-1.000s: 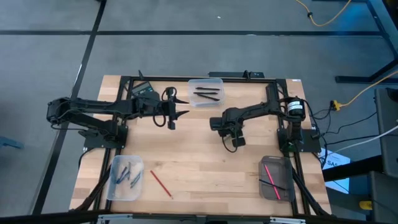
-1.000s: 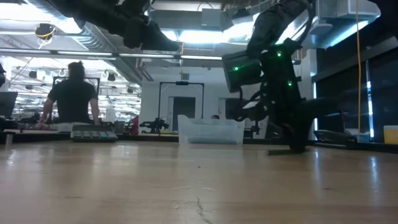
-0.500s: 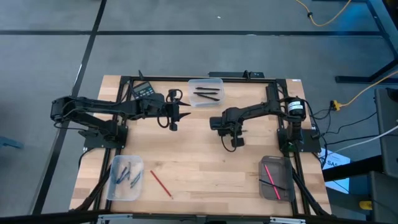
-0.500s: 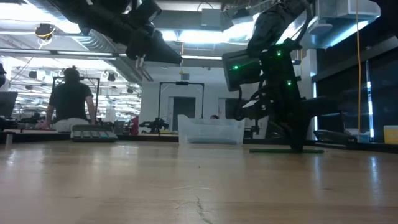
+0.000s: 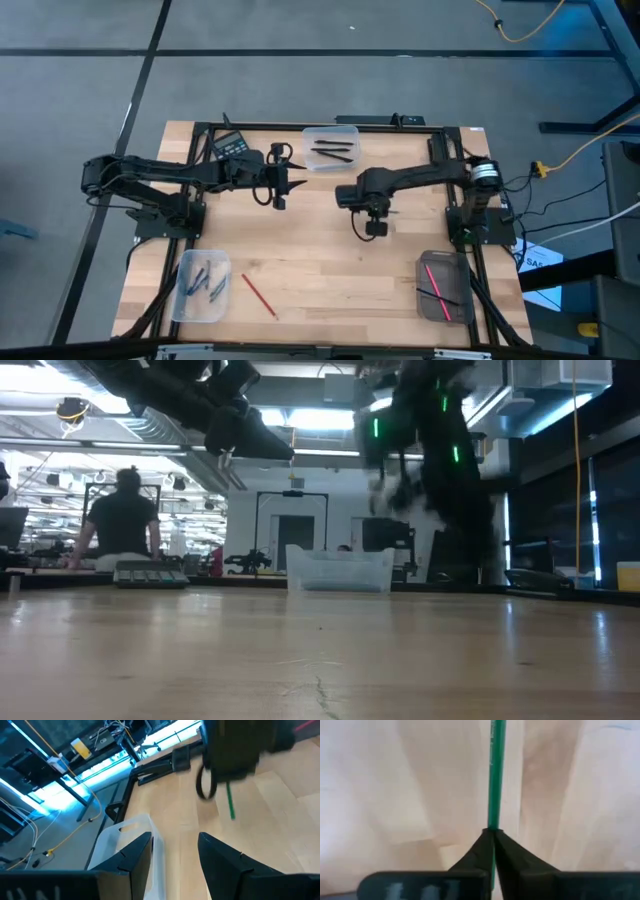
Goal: Sort crayons/erasers/pens/pencils in bins
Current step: Put the green color pencil into the black bin
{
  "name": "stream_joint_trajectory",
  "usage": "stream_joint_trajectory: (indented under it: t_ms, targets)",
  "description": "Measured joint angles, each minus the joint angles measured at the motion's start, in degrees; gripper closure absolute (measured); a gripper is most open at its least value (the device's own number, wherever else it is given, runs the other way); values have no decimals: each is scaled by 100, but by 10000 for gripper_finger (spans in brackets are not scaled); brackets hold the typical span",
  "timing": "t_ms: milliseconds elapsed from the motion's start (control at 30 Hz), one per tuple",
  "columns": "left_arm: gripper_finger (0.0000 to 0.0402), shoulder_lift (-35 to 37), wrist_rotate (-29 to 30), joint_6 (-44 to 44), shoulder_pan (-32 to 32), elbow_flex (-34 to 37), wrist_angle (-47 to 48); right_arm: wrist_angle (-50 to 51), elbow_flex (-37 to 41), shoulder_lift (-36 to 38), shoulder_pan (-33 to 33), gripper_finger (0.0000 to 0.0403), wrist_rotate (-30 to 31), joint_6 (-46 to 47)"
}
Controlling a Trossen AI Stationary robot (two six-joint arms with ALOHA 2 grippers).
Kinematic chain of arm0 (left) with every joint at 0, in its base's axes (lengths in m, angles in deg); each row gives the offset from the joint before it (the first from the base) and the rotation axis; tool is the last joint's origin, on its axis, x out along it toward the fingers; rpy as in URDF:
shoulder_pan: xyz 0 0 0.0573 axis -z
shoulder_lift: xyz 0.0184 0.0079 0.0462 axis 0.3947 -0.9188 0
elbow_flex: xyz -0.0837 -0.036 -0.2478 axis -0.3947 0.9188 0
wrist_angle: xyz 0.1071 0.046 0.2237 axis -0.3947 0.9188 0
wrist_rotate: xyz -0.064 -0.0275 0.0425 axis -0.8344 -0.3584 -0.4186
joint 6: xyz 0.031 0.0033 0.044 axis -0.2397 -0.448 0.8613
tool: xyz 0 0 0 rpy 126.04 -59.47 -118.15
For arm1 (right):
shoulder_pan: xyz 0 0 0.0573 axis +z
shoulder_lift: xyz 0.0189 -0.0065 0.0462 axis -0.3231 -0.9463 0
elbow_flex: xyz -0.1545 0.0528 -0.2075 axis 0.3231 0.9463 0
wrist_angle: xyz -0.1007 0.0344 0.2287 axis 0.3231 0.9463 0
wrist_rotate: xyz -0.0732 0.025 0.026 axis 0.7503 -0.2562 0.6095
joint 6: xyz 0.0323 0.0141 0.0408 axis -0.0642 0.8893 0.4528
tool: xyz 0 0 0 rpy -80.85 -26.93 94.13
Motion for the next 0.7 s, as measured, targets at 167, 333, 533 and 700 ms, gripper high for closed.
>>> stream_joint_trajectory:
  t_ms: [167, 333, 533, 700]
  targets:
    - [245, 2, 15, -113, 0, 1, 42, 443, -331, 831, 317, 387, -514, 1390]
    - [245, 4, 17, -300, 4, 4, 245, 1352, -403, 1645, 946, 389, -1486, 3714]
    - [245, 4, 20, -581, 4, 4, 447, 1659, -268, 2350, 2500, 398, -2248, 6295]
    - [245, 4, 20, -717, 43, 4, 488, 1367, -138, 2444, 3791, 393, -2435, 8022]
